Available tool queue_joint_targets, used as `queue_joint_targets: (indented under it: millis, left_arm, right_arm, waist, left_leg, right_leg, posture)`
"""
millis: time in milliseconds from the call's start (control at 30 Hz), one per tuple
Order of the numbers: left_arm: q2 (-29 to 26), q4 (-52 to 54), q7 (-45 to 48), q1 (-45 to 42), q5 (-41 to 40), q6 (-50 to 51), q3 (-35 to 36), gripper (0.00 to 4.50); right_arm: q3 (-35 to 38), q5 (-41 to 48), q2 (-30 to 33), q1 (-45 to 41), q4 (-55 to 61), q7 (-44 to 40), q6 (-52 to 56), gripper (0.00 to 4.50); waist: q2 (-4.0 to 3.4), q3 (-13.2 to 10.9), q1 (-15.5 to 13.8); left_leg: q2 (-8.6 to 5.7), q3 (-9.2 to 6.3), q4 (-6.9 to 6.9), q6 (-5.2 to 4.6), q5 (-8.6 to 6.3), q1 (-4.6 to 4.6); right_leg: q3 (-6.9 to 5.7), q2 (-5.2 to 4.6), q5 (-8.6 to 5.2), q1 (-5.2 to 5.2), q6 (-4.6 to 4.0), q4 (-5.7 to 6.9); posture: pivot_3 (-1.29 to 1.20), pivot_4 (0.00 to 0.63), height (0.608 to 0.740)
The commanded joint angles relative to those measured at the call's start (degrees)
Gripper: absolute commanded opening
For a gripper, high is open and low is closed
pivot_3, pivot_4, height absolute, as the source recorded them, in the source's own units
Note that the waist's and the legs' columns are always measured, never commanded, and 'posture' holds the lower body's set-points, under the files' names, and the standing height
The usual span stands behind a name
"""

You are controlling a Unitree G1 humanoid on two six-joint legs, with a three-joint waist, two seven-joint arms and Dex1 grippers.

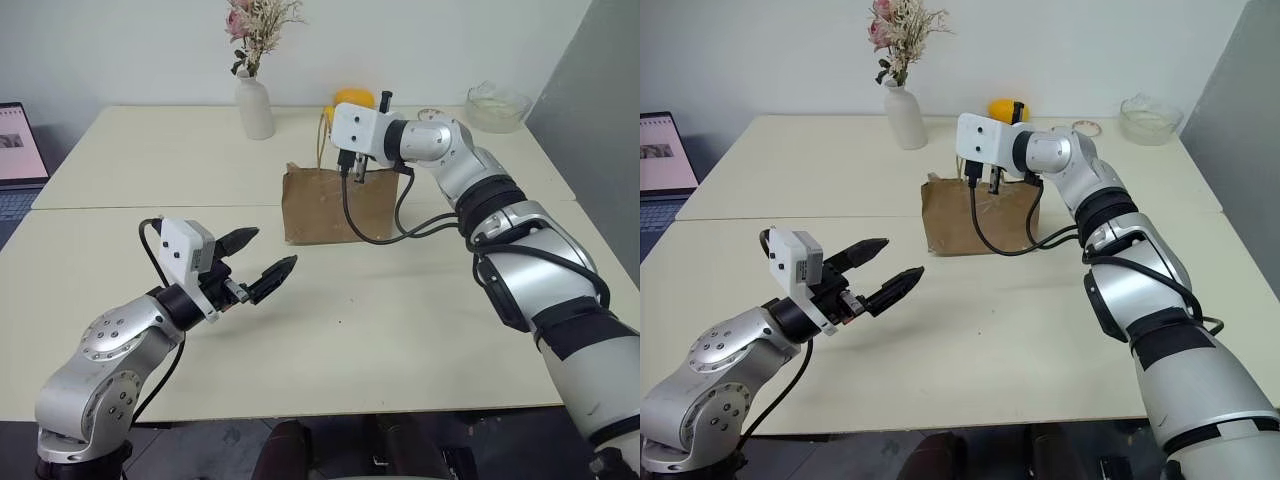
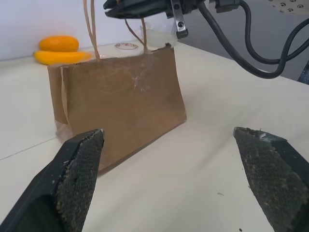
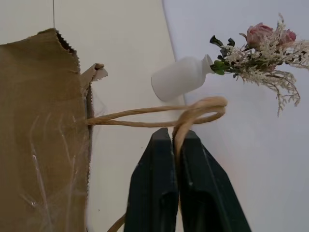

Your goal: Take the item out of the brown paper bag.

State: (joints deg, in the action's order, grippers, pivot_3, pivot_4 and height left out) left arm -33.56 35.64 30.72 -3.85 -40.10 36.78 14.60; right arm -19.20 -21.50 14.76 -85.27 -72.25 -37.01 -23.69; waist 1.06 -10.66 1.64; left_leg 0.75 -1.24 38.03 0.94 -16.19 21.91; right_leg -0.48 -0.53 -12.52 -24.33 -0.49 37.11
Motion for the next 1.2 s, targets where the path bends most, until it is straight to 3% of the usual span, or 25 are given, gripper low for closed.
queue_joint_targets:
  millis: [33, 300, 467, 567, 667, 867, 967, 1067, 1200]
  left_arm:
    - [0.11, 1.18, -0.11, -1.49, -0.57, -1.81, 0.67, 4.5]
    - [1.13, 2.88, -2.99, -4.95, -4.82, -0.89, 2.98, 4.5]
    - [0.19, 0.4, -4.48, -7.61, -4.75, -0.67, 3.9, 4.5]
    - [-0.04, -3.62, -4.92, -11.88, -4.6, -0.82, 3.9, 4.5]
    - [-0.98, -10.4, -3.23, -17.24, -1.88, -2.25, 2.44, 3.95]
    - [-2.41, -31.13, 4.77, -31.13, 8.89, -9.26, -6.28, 2.11]
    - [-1.85, -44.46, 10.51, -38.92, 15.01, -16.08, -10.99, 1.11]
    - [0.03, -66.55, 10.85, -50.38, 25.29, -28.16, -16.09, 0.16]
    - [4.28, -92.09, 10.17, -63.83, 32.78, -40.24, -18.63, 0.04]
  right_arm:
    - [1.63, 1.22, 0.85, -1.19, 1.64, -1.32, 0.76, 1.68]
    - [7.71, 8.08, 2.64, -1.15, 3.37, -9.57, 6.67, 4.49]
    - [13.72, 14.44, 5.59, 0.78, 7.84, -13.35, 13.84, 4.49]
    - [17.54, 18.9, 8.37, 6.59, 16.16, -14.17, 19.69, 4.49]
    - [21.01, 24.83, 10.29, 17.6, 34.63, -15.1, 30.06, 4.5]
    - [25.9, 37.72, 11.28, 45.33, 78.29, -11.11, 50.45, 4.5]
    - [26.36, 40.05, 11.79, 55.6, 89.65, -8.68, 54.24, 4.5]
    - [25.83, 42.54, 11.22, 62.99, 99.69, -5.47, 58.2, 4.5]
    - [23.85, 44.76, 10.63, 67.82, 107.74, -1.8, 62.24, 4.5]
  waist:
    - [0.0, 0.0, 0.0]
    - [0.0, 0.0, -0.07]
    - [0.0, 0.0, -0.11]
    - [0.02, 0.01, -0.44]
    - [0.05, 0.03, -0.79]
    - [0.03, 0.02, -1.63]
    - [0.03, 0.02, -1.63]
    - [0.04, 0.03, -1.62]
    - [0.09, 0.0, -1.31]
  left_leg:
    - [0.0, 0.01, 0.0, 0.0, 0.0, -0.01]
    - [0.0, -0.02, 0.02, 0.0, 0.0, 0.0]
    - [-0.02, -0.01, 0.02, 0.0, 0.0, -0.02]
    - [-0.02, -0.07, 0.03, 0.0, 0.0, -0.01]
    - [-0.05, -0.1, 0.06, 0.0, 0.0, -0.07]
    - [-0.05, -0.08, 0.02, 0.0, 0.0, 0.01]
    - [-0.07, -0.1, 0.03, 0.0, 0.0, 0.0]
    - [-0.15, -0.01, 0.07, 0.0, 0.0, -0.05]
    - [-0.28, 0.19, 0.2, -0.02, 0.0, -0.04]
  right_leg:
    - [0.01, 0.0, 0.0, 0.0, 0.0, 0.0]
    - [-0.01, 0.0, 0.0, 0.03, 0.0, 0.0]
    - [-0.01, -0.02, 0.0, 0.07, 0.0, -0.01]
    - [-0.08, -0.02, 0.0, 0.1, 0.0, -0.02]
    - [-0.13, -0.01, 0.01, 0.2, 0.02, 0.0]
    - [-0.13, 0.0, 0.01, 0.08, 0.03, 0.04]
    - [-0.2, 0.1, 0.0, 0.1, 0.04, 0.04]
    - [-0.18, 0.26, -0.16, 0.13, 0.32, 0.01]
    - [-0.17, 0.42, -0.14, 0.13, 0.42, -0.02]
  posture:
    - [0.0, 0.15, 0.74]
    - [0.0, 0.15, 0.74]
    - [0.0, 0.15, 0.74]
    - [0.0, 0.15, 0.74]
    - [0.0, 0.15, 0.74]
    - [0.0, 0.15, 0.74]
    - [0.0, 0.15, 0.74]
    - [0.0, 0.15, 0.74]
    - [0.0, 0.15, 0.74]
